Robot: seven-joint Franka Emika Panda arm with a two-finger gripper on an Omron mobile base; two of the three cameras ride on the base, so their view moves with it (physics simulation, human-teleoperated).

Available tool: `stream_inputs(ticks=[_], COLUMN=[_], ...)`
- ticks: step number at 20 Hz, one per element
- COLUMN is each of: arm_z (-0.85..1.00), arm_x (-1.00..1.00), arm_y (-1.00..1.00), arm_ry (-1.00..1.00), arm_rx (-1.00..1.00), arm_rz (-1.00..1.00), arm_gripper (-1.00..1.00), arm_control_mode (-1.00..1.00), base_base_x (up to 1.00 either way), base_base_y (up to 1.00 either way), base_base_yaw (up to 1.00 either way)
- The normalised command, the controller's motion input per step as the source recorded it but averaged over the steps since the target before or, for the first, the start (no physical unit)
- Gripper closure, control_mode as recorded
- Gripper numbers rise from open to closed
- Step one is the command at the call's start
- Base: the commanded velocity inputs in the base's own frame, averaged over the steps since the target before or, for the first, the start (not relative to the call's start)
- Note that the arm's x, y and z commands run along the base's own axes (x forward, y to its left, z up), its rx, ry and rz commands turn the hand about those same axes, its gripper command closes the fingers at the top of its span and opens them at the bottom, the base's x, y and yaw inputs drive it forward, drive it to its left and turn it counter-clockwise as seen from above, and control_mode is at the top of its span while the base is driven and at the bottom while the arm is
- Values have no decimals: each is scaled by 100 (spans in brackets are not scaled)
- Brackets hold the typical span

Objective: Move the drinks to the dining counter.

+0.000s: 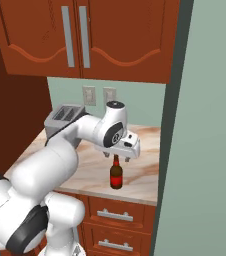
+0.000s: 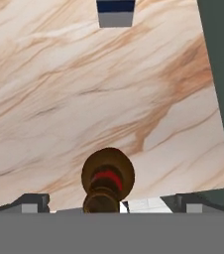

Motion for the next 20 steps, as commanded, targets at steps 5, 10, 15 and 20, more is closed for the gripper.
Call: stream_inputs(ticks=[5,10,15,20], arm_z=[-28,-28,-36,-54], arm_x=[0,0,-1,-15], arm_y=[0,0,7,56], arm_ry=[0,0,-1,-9], arm_rx=[0,0,-2,-10], arm_rz=[0,0,0,3], arm_gripper=[-100,-100,-100,100], arm_control_mode=[-100,-100,-100,-100], base_base_x=[0,0,0,0], base_base_y=[0,0,0,0], base_base_yaw=[0,0,0,0])
